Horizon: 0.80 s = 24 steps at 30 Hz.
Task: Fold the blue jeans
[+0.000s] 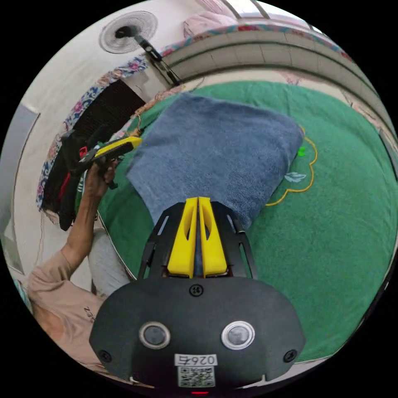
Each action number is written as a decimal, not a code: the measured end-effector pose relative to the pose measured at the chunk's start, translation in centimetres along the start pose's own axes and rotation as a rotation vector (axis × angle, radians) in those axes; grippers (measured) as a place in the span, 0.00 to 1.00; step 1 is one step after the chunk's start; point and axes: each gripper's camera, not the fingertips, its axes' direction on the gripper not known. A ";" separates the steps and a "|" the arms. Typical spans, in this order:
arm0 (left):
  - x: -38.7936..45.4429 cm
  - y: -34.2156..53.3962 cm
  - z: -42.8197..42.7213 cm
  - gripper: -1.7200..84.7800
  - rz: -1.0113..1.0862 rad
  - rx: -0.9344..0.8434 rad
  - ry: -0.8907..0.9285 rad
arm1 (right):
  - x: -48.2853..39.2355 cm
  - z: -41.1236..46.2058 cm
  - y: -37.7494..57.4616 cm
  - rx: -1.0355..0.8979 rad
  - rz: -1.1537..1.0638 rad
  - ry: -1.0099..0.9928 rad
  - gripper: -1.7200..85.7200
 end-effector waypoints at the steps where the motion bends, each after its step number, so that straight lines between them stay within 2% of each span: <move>1: -0.3 -0.4 -0.7 0.01 0.010 0.020 0.001 | 0.1 0.3 0.1 -0.008 -0.012 0.019 0.01; 3: -1.2 -0.9 0.8 0.01 0.017 -0.103 -0.067 | 1.1 3.3 0.2 -0.131 -0.063 0.074 0.01; 4: -2.2 -0.7 2.6 0.01 -0.002 -0.206 -0.094 | 1.6 3.4 0.2 -0.111 -0.063 0.062 0.01; 6: -4.2 -0.1 1.0 0.01 -0.083 -0.106 0.002 | 3.6 2.9 -0.6 -0.101 -0.007 -0.064 0.01; 8: -7.4 -0.8 -1.9 0.02 -0.201 -0.098 0.159 | 5.0 2.0 -0.8 -0.035 0.007 -0.128 0.01; 11: -8.7 -0.4 -6.3 0.03 -0.225 0.034 0.037 | 8.3 -0.3 -0.7 0.124 0.118 -0.180 0.02; 12: -8.9 -0.4 -6.8 0.05 -0.229 0.043 0.035 | 9.9 -0.8 -0.6 0.164 0.175 -0.187 0.04; 15: -10.8 -0.4 -7.1 0.18 -0.295 0.032 0.193 | 13.8 -0.6 -0.3 0.157 0.301 -0.208 0.10; 17: -11.6 -0.4 -5.4 0.28 -0.364 -0.037 0.272 | 15.6 0.2 0.0 0.142 0.359 -0.270 0.12; 19: -11.5 -0.2 -3.8 0.28 -0.387 -0.100 0.322 | 16.8 1.8 0.1 0.121 0.400 -0.369 0.13; 20: -11.2 -0.1 -4.3 0.27 -0.410 -0.065 0.255 | 17.2 3.2 0.1 0.108 0.415 -0.433 0.13; 24: -10.7 -1.0 -5.8 0.18 -0.409 -0.108 0.261 | 16.9 5.3 -1.2 0.133 0.416 -0.441 0.11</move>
